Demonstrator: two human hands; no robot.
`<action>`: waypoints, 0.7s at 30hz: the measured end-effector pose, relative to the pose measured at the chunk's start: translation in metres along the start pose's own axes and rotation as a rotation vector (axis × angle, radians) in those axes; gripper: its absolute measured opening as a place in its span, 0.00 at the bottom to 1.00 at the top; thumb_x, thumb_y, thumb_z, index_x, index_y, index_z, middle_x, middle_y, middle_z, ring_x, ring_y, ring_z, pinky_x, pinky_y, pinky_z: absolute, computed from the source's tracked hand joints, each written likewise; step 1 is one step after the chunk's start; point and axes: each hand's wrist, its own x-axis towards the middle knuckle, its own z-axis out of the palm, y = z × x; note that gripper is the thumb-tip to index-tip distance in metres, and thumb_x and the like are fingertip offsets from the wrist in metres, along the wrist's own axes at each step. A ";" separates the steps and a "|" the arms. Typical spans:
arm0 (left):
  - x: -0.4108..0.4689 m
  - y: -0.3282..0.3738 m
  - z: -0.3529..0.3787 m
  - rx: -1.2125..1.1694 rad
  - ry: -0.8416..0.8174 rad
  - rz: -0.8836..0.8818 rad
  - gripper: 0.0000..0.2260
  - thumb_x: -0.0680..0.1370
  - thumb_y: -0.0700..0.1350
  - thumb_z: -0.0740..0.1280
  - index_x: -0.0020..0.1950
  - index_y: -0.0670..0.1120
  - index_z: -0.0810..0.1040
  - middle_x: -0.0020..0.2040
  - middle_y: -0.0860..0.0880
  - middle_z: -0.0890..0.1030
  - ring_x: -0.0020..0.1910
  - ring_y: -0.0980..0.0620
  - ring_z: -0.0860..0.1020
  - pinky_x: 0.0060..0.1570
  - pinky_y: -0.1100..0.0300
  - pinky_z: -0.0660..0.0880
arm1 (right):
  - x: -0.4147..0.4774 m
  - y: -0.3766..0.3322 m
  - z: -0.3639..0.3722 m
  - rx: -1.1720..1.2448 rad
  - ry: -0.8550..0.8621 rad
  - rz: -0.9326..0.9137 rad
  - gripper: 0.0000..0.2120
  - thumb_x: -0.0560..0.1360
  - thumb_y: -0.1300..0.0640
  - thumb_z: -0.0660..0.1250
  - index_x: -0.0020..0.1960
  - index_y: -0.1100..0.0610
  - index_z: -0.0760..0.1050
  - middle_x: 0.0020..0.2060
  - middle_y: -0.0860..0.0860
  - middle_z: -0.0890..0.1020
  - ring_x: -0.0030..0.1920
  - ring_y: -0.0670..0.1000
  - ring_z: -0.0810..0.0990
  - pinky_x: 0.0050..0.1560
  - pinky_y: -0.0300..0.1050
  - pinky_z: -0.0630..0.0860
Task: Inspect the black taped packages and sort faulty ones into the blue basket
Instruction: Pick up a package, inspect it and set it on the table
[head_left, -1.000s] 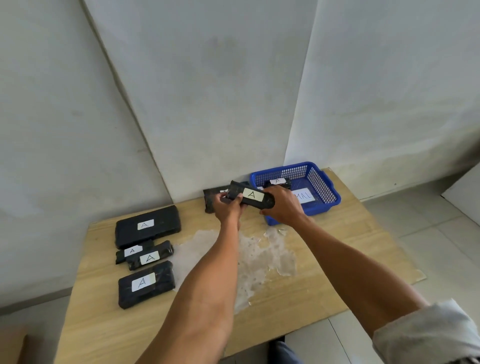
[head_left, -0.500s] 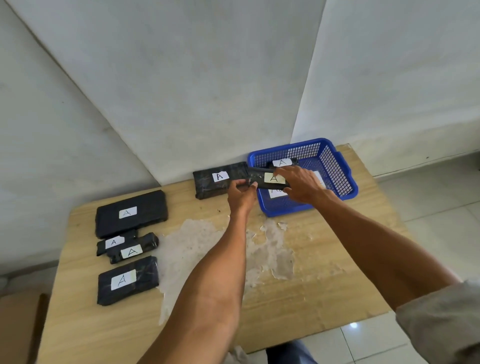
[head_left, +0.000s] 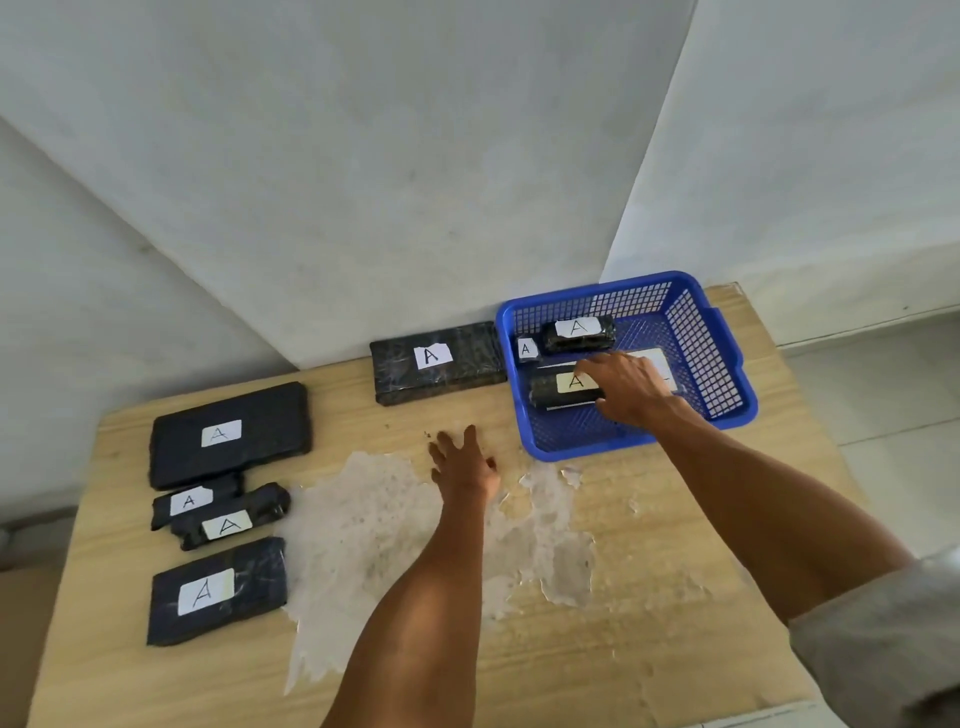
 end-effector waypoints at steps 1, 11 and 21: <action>0.004 -0.002 0.003 0.047 0.002 0.035 0.28 0.82 0.51 0.62 0.80 0.55 0.55 0.81 0.40 0.45 0.80 0.37 0.44 0.76 0.39 0.57 | 0.006 0.000 0.003 0.002 -0.004 -0.012 0.26 0.72 0.58 0.72 0.68 0.49 0.71 0.64 0.51 0.78 0.64 0.57 0.76 0.52 0.54 0.79; 0.035 -0.034 0.031 0.219 0.174 0.178 0.28 0.83 0.63 0.41 0.79 0.60 0.33 0.78 0.45 0.28 0.78 0.43 0.31 0.75 0.35 0.37 | 0.029 0.007 0.049 0.199 0.157 0.028 0.21 0.75 0.64 0.69 0.68 0.54 0.77 0.74 0.54 0.71 0.76 0.58 0.66 0.56 0.59 0.78; 0.042 -0.046 0.052 0.211 0.389 0.228 0.27 0.83 0.63 0.45 0.82 0.58 0.45 0.82 0.44 0.43 0.81 0.42 0.42 0.75 0.35 0.43 | 0.033 0.004 0.066 0.236 0.311 0.023 0.19 0.70 0.53 0.78 0.59 0.56 0.82 0.67 0.57 0.79 0.69 0.60 0.75 0.53 0.61 0.80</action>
